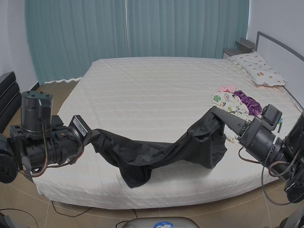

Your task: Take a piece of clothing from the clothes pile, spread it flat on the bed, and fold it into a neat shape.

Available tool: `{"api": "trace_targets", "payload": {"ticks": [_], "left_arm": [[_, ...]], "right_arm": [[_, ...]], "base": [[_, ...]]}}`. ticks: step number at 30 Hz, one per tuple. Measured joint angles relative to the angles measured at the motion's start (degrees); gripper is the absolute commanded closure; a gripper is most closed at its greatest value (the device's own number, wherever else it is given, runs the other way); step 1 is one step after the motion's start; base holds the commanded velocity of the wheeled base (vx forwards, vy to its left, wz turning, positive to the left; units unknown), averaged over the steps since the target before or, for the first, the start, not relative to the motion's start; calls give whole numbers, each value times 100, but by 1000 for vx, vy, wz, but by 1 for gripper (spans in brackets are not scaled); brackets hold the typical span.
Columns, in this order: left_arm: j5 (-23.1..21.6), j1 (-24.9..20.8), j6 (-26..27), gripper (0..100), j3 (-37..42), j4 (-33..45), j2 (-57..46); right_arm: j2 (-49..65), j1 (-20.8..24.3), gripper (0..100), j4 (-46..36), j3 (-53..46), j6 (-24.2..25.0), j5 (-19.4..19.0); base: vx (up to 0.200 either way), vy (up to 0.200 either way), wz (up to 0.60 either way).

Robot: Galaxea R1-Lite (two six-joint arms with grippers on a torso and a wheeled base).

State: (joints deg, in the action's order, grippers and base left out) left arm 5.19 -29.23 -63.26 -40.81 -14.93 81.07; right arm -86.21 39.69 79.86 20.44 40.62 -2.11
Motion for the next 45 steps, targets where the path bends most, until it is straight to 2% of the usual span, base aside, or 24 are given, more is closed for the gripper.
{"api": "trace_targets", "payload": {"ticks": [5,10,14,17,21,26,36,45], "left_arm": [[-7,-32,-123,100,2,199,-436],[-9,-15,-161,100,-140,260,-742],[-5,44,-172,100,-345,271,-817],[16,85,-183,100,-527,273,-742],[30,154,-200,100,-783,271,-496],[28,267,-211,100,-1180,238,51],[-9,612,-213,100,-2081,210,1226],[-167,796,-183,100,-2756,216,2271]], "right_arm": [[716,60,100,-240,28,-4,34],[1328,13,100,-935,670,27,23],[1538,-414,100,-1392,1329,207,-73],[1482,-994,100,-1694,1905,388,-267],[1083,-1615,100,-2005,2745,556,-495],[221,-1955,100,-2220,3466,561,-638],[-1342,-2015,100,-1950,4393,356,-744],[-2214,-1988,100,-1829,4719,312,-717]], "base": [[0,0,0],[0,0,0],[0,0,0],[0,0,0],[0,0,0],[200,0,0],[200,0,0],[200,0,0]]}}
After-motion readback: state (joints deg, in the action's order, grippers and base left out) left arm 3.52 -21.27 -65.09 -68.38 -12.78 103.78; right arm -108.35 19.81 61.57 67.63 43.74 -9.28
